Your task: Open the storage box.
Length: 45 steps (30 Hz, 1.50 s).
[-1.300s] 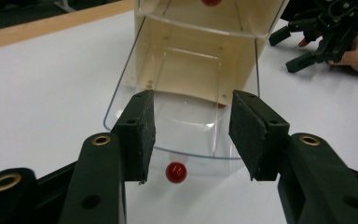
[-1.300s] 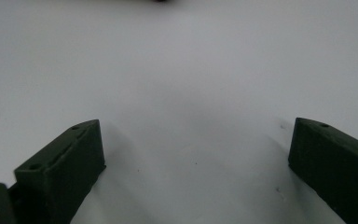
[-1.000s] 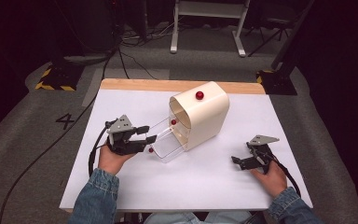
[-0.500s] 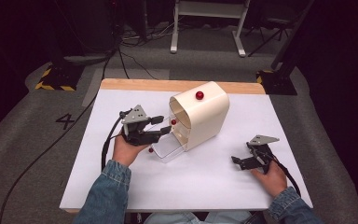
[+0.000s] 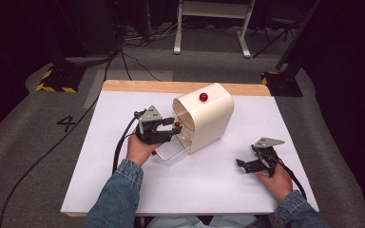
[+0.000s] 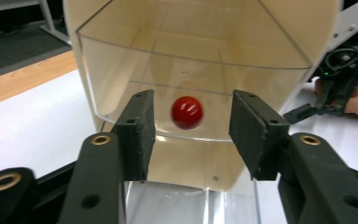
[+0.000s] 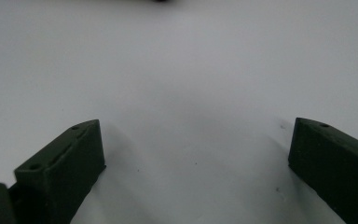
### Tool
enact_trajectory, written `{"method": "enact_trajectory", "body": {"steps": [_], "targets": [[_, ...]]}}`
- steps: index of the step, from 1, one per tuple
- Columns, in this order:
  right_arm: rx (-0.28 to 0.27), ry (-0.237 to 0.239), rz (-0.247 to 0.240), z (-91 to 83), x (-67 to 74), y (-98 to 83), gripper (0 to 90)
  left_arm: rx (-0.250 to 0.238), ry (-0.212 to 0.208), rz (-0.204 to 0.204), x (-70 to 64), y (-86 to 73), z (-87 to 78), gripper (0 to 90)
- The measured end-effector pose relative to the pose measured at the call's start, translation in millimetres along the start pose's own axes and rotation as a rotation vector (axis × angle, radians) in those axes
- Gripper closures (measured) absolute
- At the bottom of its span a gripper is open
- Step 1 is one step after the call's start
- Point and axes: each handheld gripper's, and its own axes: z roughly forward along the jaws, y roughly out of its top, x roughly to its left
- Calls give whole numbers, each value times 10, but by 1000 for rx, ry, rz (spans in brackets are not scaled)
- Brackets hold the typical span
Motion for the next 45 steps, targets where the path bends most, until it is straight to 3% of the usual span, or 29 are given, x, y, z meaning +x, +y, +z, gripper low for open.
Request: {"method": "enact_trajectory", "body": {"steps": [3,8,24,38,45], "targets": [[0,0,-1,0,0,0,36,-5,-7,-11,20,-17,5,560],[0,0,0,0,0,0,36,-21,-23,0,35,-38,3,720],[0,0,-2,-2,2,-1,37,-12,-20,6,27,-61,-82,733],[0,0,-2,-1,1,-1,37,-29,46,-10,-59,-215,-521,733],[0,0,0,-1,1,0,37,-28,62,-21,-48,-291,-633,732]]}}
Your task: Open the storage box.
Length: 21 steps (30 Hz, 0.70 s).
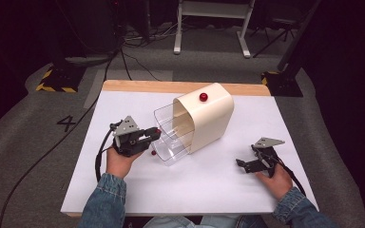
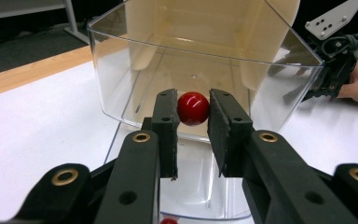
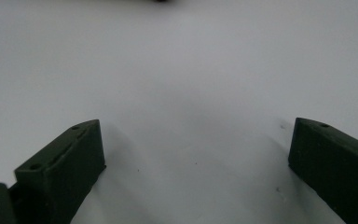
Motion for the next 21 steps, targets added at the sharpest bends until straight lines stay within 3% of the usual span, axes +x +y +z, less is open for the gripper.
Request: {"method": "enact_trajectory", "body": {"steps": [9,12,21], "targets": [[0,0,0,0,0,0,37,14,-2,-8,18,-52,-9,722],[0,0,0,0,0,0,37,32,3,-21,47,-75,-13,591],[0,1,0,0,-1,0,37,35,14,-35,57,-153,-103,553]]}}
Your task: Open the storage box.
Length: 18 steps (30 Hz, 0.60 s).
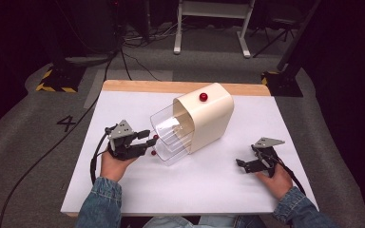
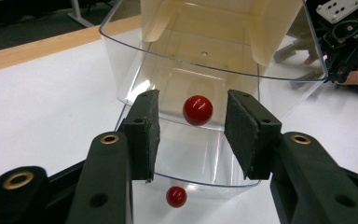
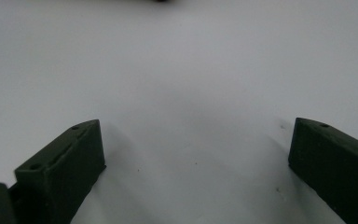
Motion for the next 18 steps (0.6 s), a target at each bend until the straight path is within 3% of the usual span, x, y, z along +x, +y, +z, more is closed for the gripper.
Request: {"method": "enact_trajectory", "body": {"steps": [3,13,18], "targets": [[0,0,0,0,-1,0,37,3,16,-4,-2,-29,-59,540],[0,0,0,1,-1,0,37,12,61,37,-61,-77,-326,492],[0,0,0,0,0,0,37,62,105,68,-74,-161,-445,418]]}}
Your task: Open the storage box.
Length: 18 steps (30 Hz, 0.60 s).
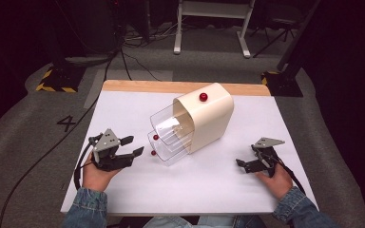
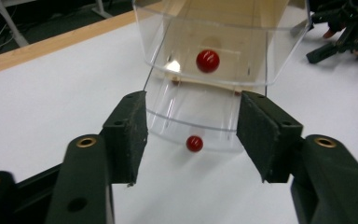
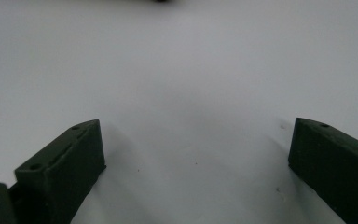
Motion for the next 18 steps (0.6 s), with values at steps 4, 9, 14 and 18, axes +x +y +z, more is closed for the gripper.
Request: {"method": "enact_trajectory", "body": {"steps": [4,9,14,18], "targets": [[0,0,0,0,0,0,37,16,9,2,14,-69,-36,381],[0,0,0,0,0,0,37,71,37,0,68,-192,-40,332],[0,0,0,0,0,0,37,142,58,-23,154,-361,-14,310],[0,0,0,0,1,0,37,183,62,-48,202,-443,16,309]]}}
